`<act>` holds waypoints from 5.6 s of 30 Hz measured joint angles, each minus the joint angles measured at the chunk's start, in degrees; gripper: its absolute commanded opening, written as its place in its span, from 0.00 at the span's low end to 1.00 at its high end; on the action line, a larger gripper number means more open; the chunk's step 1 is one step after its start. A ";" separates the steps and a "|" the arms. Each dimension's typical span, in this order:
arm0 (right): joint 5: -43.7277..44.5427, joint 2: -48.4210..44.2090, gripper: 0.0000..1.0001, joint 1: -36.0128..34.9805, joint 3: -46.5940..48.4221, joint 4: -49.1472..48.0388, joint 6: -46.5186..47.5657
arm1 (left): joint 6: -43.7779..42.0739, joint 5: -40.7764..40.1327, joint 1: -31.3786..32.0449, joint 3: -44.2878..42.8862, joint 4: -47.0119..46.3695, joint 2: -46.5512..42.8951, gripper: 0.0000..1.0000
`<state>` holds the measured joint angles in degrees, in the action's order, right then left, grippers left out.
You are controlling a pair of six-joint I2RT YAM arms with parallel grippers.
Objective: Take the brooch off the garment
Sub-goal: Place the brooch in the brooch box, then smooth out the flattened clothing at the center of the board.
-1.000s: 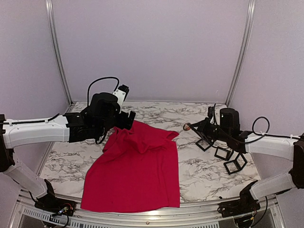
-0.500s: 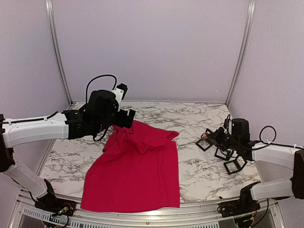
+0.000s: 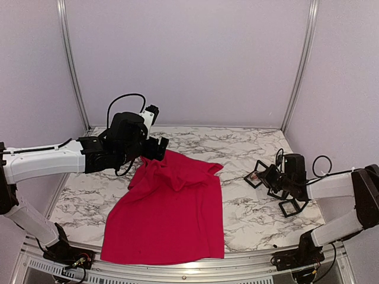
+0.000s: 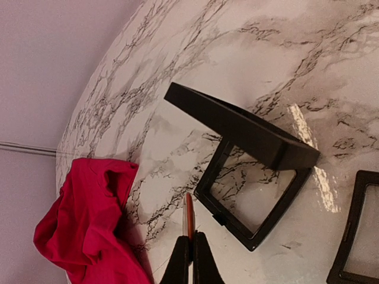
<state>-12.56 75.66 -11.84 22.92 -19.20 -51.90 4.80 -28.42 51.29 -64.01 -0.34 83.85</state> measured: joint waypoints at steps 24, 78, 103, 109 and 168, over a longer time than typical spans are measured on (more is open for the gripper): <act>1.11 6.56 0.00 1.14 0.00 -7.96 0.04 | 0.39 0.96 -0.09 0.00 0.85 -0.46 0.99; 2.73 3.82 0.70 1.18 2.78 4.48 7.17 | 3.41 3.06 -0.35 0.00 1.09 -0.76 0.99; 4.85 4.00 0.99 -15.41 20.63 14.21 12.33 | 15.87 10.29 -8.11 3.69 2.67 -0.96 0.99; 5.86 13.33 0.99 -23.41 34.86 17.44 15.74 | 21.29 15.08 -12.17 6.54 2.82 -0.96 0.99; 15.26 44.61 0.54 -43.30 66.25 26.64 29.29 | 33.40 30.71 -19.10 13.27 -0.17 4.04 0.96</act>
<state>2.70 120.27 -55.13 89.17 7.44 -22.61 38.20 2.28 32.18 -50.74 -0.51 87.90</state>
